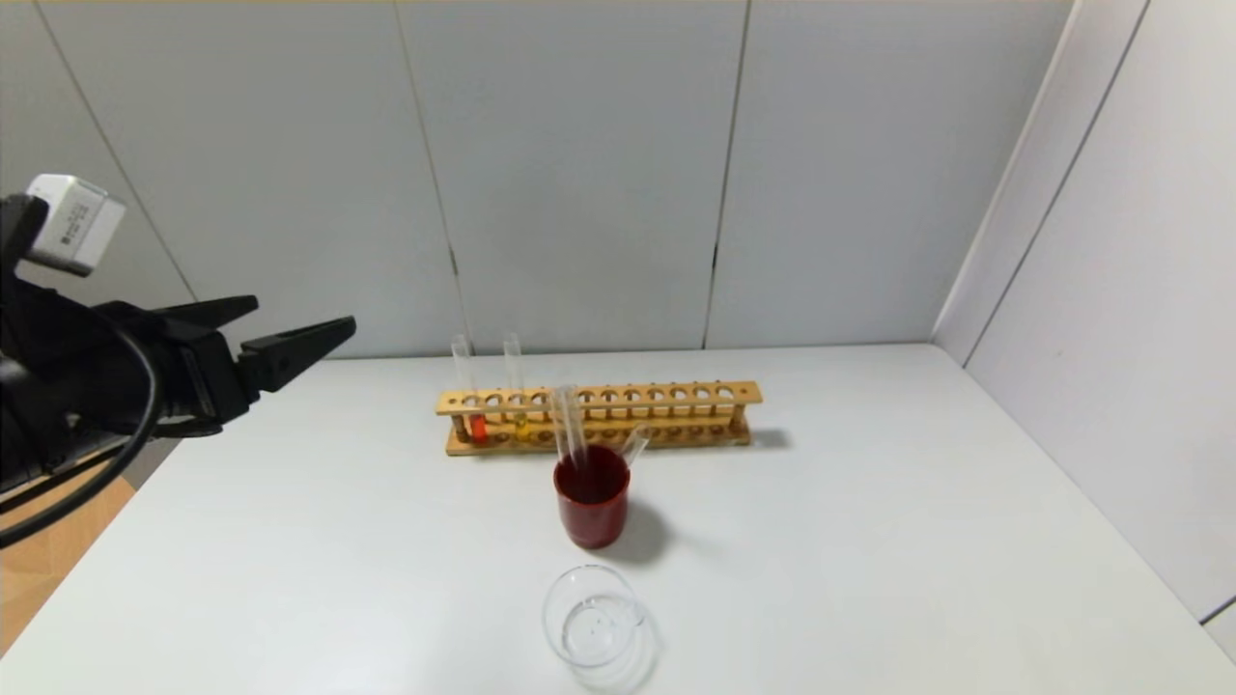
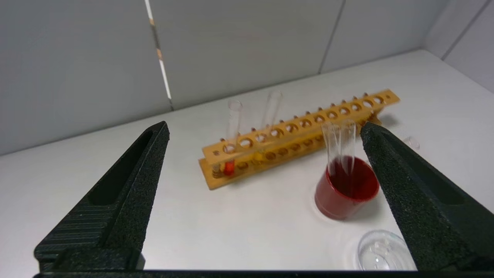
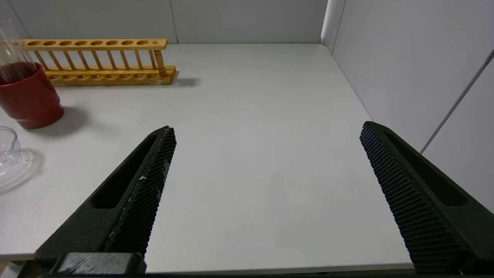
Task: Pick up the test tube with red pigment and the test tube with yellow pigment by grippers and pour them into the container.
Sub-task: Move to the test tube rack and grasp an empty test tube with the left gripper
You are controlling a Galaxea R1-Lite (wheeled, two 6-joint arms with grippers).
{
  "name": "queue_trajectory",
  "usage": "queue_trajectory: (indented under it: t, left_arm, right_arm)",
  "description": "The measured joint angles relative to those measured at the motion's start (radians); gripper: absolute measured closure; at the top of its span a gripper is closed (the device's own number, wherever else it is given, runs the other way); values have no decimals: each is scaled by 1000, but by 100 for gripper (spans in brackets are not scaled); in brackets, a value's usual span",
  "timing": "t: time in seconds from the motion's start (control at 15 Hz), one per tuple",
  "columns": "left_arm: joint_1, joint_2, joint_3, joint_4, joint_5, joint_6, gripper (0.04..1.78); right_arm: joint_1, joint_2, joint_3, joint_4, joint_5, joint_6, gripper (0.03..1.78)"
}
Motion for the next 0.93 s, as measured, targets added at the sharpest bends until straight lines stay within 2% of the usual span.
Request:
queue_trajectory:
  t: [0.2, 0.33, 0.67, 0.93]
  left_arm:
    - [-6, 82, 65, -87, -9, 7, 7]
    - [-8, 156, 113, -192, 7, 11, 7]
    - [-39, 373, 180, -487, 160, 12, 7]
    - [-111, 508, 185, -607, 276, 11, 7]
  right_arm:
    - [0, 0, 0, 0, 0, 0, 7]
    - [-1, 0, 0, 0, 0, 0, 7]
    - [0, 0, -1, 0, 0, 0, 7]
    - [-1, 0, 0, 0, 0, 0, 7]
